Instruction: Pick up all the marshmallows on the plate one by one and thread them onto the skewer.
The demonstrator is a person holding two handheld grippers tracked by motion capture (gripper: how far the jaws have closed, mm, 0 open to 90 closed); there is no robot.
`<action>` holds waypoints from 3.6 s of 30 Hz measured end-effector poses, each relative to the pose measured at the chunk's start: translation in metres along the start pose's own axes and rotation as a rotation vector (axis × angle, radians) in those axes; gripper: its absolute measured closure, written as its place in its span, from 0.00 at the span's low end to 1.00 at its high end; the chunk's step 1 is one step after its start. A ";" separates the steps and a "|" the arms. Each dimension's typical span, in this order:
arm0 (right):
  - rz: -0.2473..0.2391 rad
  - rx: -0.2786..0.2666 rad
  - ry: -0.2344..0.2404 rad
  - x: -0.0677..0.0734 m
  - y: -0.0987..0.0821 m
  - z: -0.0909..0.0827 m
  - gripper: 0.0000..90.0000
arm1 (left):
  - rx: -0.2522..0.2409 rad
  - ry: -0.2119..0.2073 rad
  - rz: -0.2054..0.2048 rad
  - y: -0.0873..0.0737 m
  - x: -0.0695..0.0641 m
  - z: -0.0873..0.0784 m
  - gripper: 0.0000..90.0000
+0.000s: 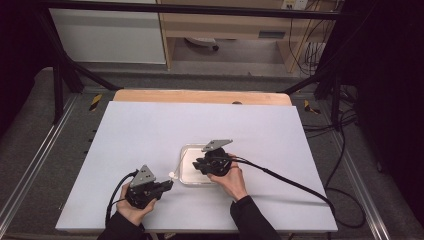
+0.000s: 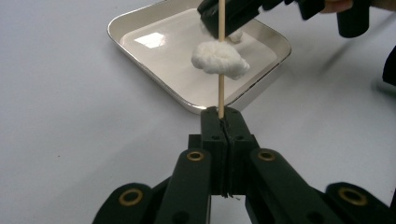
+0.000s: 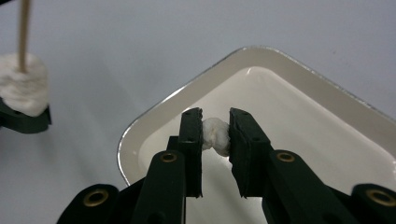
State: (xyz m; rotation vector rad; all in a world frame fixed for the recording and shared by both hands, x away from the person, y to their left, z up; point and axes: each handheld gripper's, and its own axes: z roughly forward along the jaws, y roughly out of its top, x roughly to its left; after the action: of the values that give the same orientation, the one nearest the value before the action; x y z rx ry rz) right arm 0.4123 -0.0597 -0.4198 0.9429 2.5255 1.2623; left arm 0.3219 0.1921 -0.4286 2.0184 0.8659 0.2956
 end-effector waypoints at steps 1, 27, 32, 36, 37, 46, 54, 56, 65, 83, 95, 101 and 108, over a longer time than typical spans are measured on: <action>-0.001 -0.013 0.005 0.000 0.002 -0.005 0.84 | -0.001 -0.001 0.002 0.000 0.000 0.000 0.99; 0.119 -0.321 0.183 -0.002 0.031 -0.076 0.83 | -0.013 -0.026 0.045 0.002 -0.009 0.002 0.99; 0.129 -0.326 0.210 -0.001 0.032 -0.071 0.83 | -0.014 -0.029 0.051 0.002 -0.010 0.002 0.99; 0.134 -0.324 0.224 0.001 0.032 -0.068 0.83 | -0.014 -0.032 0.054 0.002 -0.011 0.002 0.99; 0.134 -0.323 0.225 0.001 0.032 -0.067 0.82 | -0.016 -0.032 0.054 0.002 -0.011 0.002 0.99; 0.148 -0.322 0.245 0.003 0.030 -0.061 0.83 | -0.022 -0.033 0.055 0.002 -0.011 0.002 0.99; 0.146 -0.317 0.245 0.006 0.027 -0.058 0.88 | -0.021 -0.037 0.036 0.000 -0.011 0.003 0.99; 0.143 -0.314 0.246 0.006 0.027 -0.058 0.89 | -0.024 -0.035 0.030 0.000 -0.012 0.003 0.99; 0.149 -0.324 0.255 0.008 0.025 -0.055 0.89 | -0.044 -0.019 0.031 -0.001 -0.013 0.002 0.99; 0.122 -0.324 0.284 0.015 0.020 -0.054 0.90 | -0.023 0.014 0.085 -0.001 -0.018 0.002 0.99; 0.111 -0.311 0.297 0.017 0.018 -0.054 0.91 | -0.010 0.011 0.081 0.000 -0.019 0.002 0.99; 0.112 -0.310 0.311 0.018 0.017 -0.054 0.91 | -0.009 0.022 0.087 0.000 -0.019 0.002 0.99; 0.115 -0.302 0.319 0.018 0.016 -0.053 0.92 | -0.007 0.034 0.100 0.000 -0.019 0.001 0.99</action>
State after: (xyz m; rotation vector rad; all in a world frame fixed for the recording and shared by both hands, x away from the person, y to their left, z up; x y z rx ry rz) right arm 0.3838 -0.0767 -0.3715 0.8853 2.4205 1.9003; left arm 0.3087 0.1780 -0.4268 2.0595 0.7846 0.3892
